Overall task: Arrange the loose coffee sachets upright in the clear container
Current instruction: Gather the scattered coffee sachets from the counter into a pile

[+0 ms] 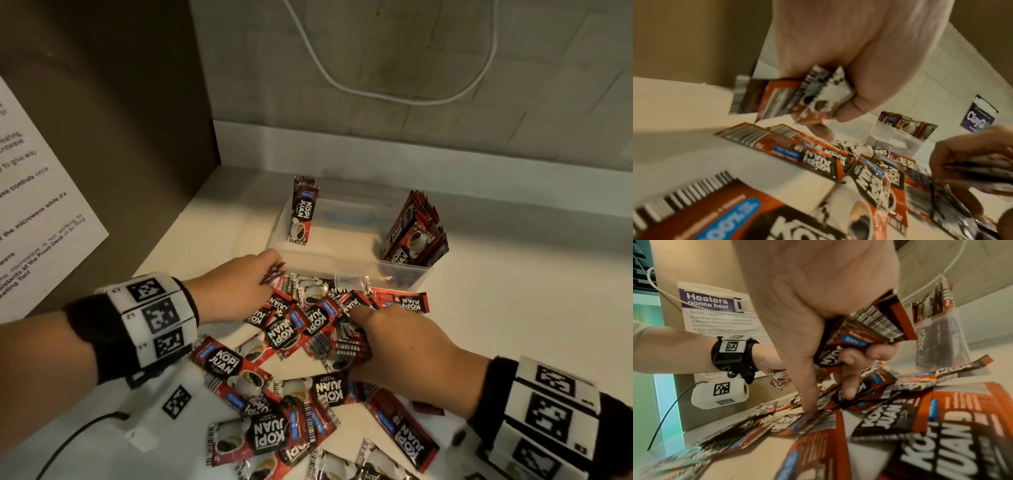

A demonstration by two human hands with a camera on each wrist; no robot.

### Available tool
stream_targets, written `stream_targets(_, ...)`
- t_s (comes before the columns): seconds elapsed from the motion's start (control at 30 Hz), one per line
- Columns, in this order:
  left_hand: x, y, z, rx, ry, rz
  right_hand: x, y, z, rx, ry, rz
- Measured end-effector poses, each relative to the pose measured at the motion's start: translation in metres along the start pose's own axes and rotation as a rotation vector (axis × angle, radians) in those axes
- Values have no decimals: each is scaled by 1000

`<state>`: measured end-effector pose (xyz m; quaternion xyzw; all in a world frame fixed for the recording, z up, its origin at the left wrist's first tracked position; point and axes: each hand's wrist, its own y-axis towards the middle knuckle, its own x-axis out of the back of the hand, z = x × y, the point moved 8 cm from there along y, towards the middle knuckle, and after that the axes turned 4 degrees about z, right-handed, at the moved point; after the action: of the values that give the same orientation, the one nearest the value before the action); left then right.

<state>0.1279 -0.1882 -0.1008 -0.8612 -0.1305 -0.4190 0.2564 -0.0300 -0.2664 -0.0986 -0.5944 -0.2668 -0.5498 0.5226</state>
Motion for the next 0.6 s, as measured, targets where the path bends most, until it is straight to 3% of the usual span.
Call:
stream_targets(0.13,-22,-9,-4,-37,189,148,2,-4,17,143,52,10)
stream_targets(0.27,-32,-8,-4,-30,269,137,-11,-3,49,344,-7,66)
stream_targets(0.4,-16,-4,-9,-22,6,94,-18,3,57,373,-54,78)
stream_targets(0.6,25,-3,-19,-58,-625,-16,-19,7,57,398,52,128)
